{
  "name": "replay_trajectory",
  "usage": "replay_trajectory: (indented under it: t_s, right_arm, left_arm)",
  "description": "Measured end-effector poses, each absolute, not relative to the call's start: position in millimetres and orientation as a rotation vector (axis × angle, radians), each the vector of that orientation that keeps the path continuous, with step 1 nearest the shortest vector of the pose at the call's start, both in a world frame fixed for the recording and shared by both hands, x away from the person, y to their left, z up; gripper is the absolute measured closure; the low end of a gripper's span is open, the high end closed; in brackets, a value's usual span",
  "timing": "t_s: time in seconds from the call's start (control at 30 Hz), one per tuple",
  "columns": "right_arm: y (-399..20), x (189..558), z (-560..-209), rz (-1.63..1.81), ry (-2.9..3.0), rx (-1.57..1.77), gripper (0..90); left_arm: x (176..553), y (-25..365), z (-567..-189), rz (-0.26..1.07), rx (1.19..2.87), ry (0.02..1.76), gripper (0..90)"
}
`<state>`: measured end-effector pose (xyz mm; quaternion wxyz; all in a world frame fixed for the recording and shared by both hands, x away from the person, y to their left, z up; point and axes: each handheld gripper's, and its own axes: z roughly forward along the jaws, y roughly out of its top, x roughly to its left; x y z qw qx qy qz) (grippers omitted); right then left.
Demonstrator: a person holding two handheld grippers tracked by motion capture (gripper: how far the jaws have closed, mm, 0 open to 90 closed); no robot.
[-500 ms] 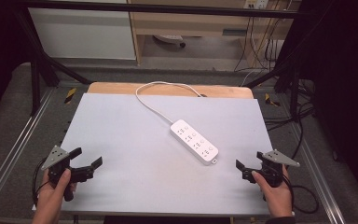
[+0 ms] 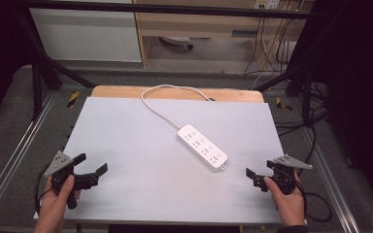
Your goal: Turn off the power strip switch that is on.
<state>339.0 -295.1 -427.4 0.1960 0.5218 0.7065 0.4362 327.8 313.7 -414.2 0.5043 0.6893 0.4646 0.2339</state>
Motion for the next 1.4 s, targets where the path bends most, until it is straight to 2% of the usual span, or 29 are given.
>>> replay_trajectory:
  t_s: [0.3, 0.43, 0.6, 0.8, 1.0, 1.17, 1.4]
  right_arm:
    - [-295, 339, -423, 1.200, 1.934, 1.487, 4.4]
    - [-291, 338, -415, 1.248, 1.920, 1.470, 7.7]
    - [-281, 343, -383, 1.305, 1.905, 1.417, 16.1]
    - [-273, 355, -368, 1.319, 1.885, 1.385, 17.4]
    - [-262, 370, -355, 1.298, 1.844, 1.357, 12.2]
    - [-255, 386, -351, 1.304, 1.887, 1.349, 4.2]
    - [-248, 400, -345, 1.314, 1.871, 1.308, 3.4]
  left_arm:
    - [328, 312, -415, 0.558, 1.674, 1.115, 4.1]
    - [328, 311, -415, 0.559, 1.681, 1.117, 4.1]
    - [327, 310, -416, 0.559, 1.696, 1.112, 4.2]
    - [327, 311, -416, 0.557, 1.687, 1.116, 4.1]
    - [328, 311, -416, 0.557, 1.695, 1.110, 4.1]
    - [327, 311, -416, 0.556, 1.695, 1.112, 4.1]
    - [327, 310, -416, 0.552, 1.697, 1.108, 4.1]
